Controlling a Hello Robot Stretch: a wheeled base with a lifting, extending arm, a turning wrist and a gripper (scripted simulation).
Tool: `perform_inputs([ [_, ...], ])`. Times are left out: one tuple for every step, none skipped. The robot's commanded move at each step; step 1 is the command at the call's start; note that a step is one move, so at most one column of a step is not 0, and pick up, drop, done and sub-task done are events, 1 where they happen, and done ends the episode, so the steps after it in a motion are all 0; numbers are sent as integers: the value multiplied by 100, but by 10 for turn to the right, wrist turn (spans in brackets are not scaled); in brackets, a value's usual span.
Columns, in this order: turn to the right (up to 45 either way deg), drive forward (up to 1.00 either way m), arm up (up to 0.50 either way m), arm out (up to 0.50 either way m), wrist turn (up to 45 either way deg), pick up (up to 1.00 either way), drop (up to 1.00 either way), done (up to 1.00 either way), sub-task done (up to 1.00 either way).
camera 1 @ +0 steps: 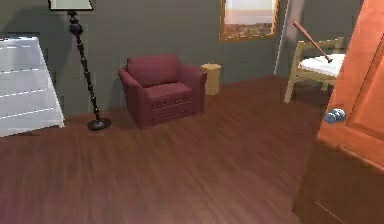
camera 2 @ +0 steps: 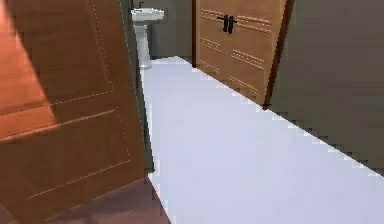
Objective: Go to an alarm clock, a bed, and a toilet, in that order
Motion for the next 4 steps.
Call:
perform_inputs([
  [60,0,0,0,0,0,0,0,0],
  [0,100,0,0,0,0,0,0,0],
  [180,0,0,0,0,0,0,0,0],
  [0,5,0,0,0,0,0,0,0],
])
